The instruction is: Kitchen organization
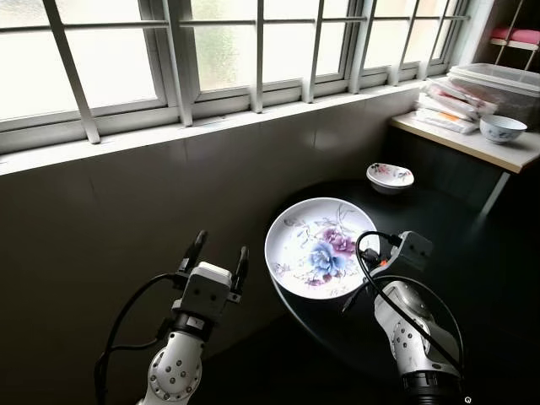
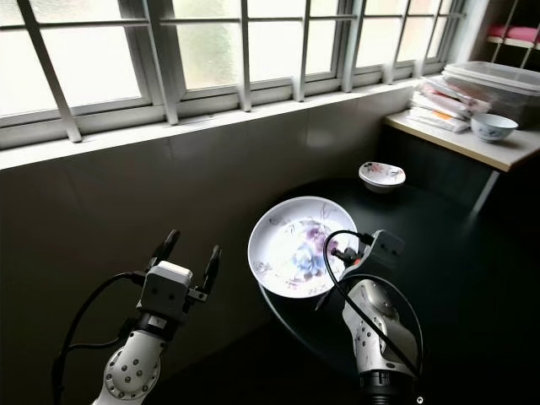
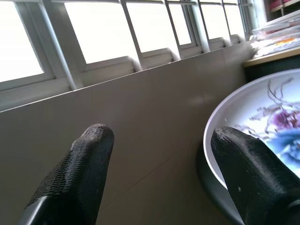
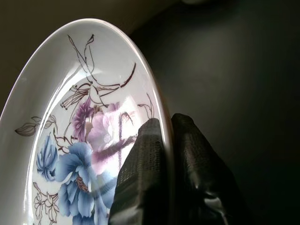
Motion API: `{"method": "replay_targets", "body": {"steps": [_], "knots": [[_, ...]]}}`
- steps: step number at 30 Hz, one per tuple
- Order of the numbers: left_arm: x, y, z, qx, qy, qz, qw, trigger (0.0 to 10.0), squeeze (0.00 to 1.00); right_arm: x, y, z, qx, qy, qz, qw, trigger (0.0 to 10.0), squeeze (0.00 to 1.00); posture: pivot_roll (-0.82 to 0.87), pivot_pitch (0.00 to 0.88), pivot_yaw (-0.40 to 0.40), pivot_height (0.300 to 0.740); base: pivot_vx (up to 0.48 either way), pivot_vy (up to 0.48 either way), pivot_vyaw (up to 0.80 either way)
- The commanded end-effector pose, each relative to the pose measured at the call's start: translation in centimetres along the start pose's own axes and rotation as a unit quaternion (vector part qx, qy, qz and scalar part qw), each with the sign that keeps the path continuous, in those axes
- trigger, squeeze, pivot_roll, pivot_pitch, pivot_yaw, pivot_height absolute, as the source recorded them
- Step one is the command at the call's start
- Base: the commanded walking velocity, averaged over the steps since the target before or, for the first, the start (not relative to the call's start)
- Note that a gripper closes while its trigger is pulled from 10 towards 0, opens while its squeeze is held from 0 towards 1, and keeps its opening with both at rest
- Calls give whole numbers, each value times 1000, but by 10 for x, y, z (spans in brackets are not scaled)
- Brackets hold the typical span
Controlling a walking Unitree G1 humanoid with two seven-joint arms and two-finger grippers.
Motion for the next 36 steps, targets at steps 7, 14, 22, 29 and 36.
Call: {"method": "replay_targets", "body": {"steps": [7, 14, 22, 29, 36], "knots": [[-13, 8, 0, 13, 33, -14, 999, 10000, 0, 20, 39, 13, 98, -66, 44, 992, 0, 0, 85, 0, -41, 740, -191, 287, 800], [-9, 5, -1, 10, 21, -14, 1000, 10000, 0, 18, 71, 29, 197, -85, 77, 974, 0, 0, 81, 0, -39, 740, -34, 60, 800], [-9, 6, -1, 12, 21, -15, 1000, 10000, 0, 18, 74, 30, 218, -92, 90, 967, 0, 0, 85, 0, -39, 740, 0, 0, 800], [-10, 7, -1, 13, 22, -20, 999, 10000, 0, 20, 81, 33, 235, -101, 96, 962, 0, 0, 89, 0, -42, 740, 0, 0, 800], [-9, 6, -1, 10, 19, -22, 1000, 10000, 0, 34, 82, 31, 228, -132, 107, 959, 0, 0, 89, 0, -42, 740, 0, 0, 800]]}}
Point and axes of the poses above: a point about 5 cm out from each wrist's last joint towards the gripper, its own z axis pointing back from the gripper into the wrist, its own x axis along the axis of the wrist's last joint, y = z × x, the point moved 6 cm from there along -z, pointing out of the wrist towards the gripper, and after that the axes turned 15 degrees about z, right-handed, at the moved point
